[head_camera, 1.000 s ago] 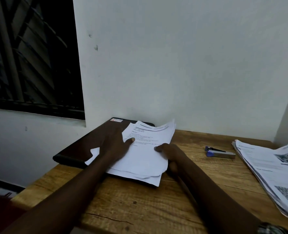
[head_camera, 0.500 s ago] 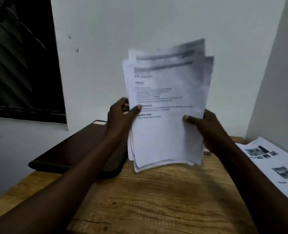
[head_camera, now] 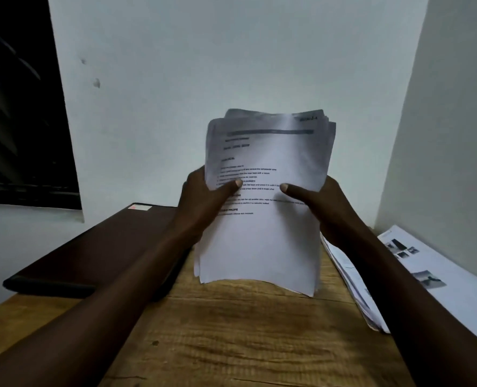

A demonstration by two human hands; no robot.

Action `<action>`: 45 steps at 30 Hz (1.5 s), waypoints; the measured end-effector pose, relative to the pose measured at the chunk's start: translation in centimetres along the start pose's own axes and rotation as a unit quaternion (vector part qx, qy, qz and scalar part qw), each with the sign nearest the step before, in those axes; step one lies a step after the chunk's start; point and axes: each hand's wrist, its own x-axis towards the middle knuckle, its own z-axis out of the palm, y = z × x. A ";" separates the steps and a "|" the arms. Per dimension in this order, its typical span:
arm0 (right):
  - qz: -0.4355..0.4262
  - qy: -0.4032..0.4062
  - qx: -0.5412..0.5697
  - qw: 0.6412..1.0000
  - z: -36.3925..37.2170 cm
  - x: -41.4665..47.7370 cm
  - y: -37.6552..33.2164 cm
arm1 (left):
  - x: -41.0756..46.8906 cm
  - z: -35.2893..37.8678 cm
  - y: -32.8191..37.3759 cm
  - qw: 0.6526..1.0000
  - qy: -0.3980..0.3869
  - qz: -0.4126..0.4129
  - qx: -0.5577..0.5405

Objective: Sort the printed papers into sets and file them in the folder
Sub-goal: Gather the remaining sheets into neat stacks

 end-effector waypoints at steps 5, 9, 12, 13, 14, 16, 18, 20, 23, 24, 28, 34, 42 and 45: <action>0.092 -0.045 -0.020 0.995 -1.7 0.1 2.4 | 0.1 -0.9 -1.7 0.990 0.017 -0.019 0.140; 0.101 0.015 -0.232 0.967 -4.9 0.4 6.0 | 1.8 -3.7 -4.3 0.983 0.085 -0.118 0.112; 0.116 -0.059 -0.458 0.879 -6.3 1.0 8.8 | 1.6 -4.4 -7.2 0.980 0.077 -0.182 0.021; 0.127 -0.080 -0.480 0.864 -6.4 1.2 9.5 | 1.2 -4.1 -8.0 0.980 0.058 -0.190 -0.010; 0.133 -0.097 -0.491 0.855 -6.4 1.4 10.0 | 0.8 -3.7 -8.5 0.978 0.042 -0.203 -0.034; 0.129 -0.130 -0.515 0.837 -6.2 1.8 10.9 | 0.1 -2.6 -8.8 0.974 0.014 -0.216 -0.069; 0.118 -0.138 -0.538 0.823 -6.0 2.0 11.9 | 0.0 -1.5 -9.3 0.966 0.000 -0.241 -0.096; 0.116 -0.099 -0.558 0.816 -5.9 2.0 12.4 | 0.2 -0.8 -10.1 0.959 0.000 -0.260 -0.108; 0.118 -0.005 -0.604 0.788 -6.1 2.3 13.0 | 0.4 0.1 -11.5 0.957 0.003 -0.265 -0.121; 0.116 0.015 -0.618 0.777 -6.2 2.5 13.3 | 0.4 0.3 -12.1 0.957 0.005 -0.262 -0.126; 0.120 0.036 -0.628 0.768 -6.3 2.9 14.9 | 0.0 0.9 -13.1 0.955 -0.024 -0.244 -0.170; 0.096 0.066 -0.282 0.952 -4.2 3.0 12.2 | 0.2 1.1 -12.6 0.930 -0.082 -0.280 -0.222; 0.235 -0.046 -0.067 0.969 -2.4 2.3 12.5 | 0.3 -0.2 -11.2 0.913 -0.133 -0.288 -0.256; 0.251 -0.062 -0.047 0.965 -2.2 2.3 12.5 | 0.3 -1.1 -11.5 0.922 -0.117 -0.279 -0.243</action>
